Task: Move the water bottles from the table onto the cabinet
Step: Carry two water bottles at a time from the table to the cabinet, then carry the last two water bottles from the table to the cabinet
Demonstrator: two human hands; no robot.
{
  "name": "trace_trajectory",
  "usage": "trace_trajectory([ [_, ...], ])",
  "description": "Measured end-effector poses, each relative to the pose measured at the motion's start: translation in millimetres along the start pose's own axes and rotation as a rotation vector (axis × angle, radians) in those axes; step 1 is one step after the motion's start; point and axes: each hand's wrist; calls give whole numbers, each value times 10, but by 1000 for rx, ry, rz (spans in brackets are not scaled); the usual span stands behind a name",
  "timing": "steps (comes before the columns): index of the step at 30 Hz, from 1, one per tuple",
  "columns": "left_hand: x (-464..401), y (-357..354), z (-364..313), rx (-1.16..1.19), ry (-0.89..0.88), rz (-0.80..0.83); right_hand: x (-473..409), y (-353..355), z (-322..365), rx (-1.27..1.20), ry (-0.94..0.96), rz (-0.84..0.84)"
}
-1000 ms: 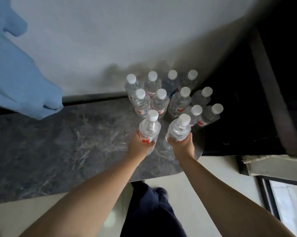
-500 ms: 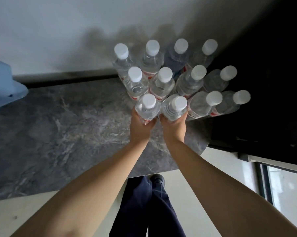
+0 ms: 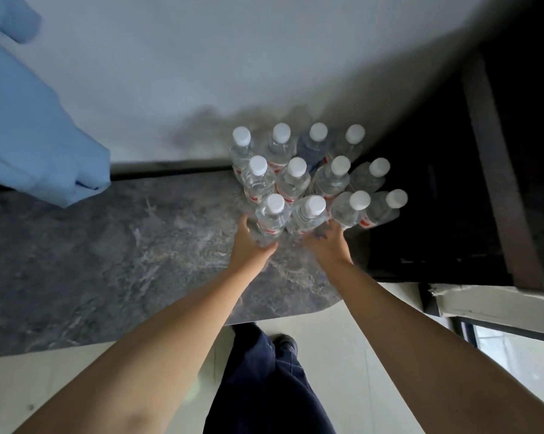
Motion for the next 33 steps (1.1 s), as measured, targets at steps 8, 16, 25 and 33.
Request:
trace_trajectory([
  [8,858,657,-588,-162,-20,-63,875,255,711,451,126,165],
  [16,1733,1459,-626,-269,-38,-129,1849,-3,1294,1079,475,375],
  [25,2793,2564,176,-265,16,-327,2964,-1059,1157,1330,751,543],
  [33,4343,3514,1988,-232,186,-525,4602,-2371,242,1336,911,744],
])
Point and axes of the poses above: each hand's wrist, its own x-axis away from the middle knuckle, its own y-axis out of the back of the hand, z = x × y, and after that the axes turned 10 degrees about -x, right-handed
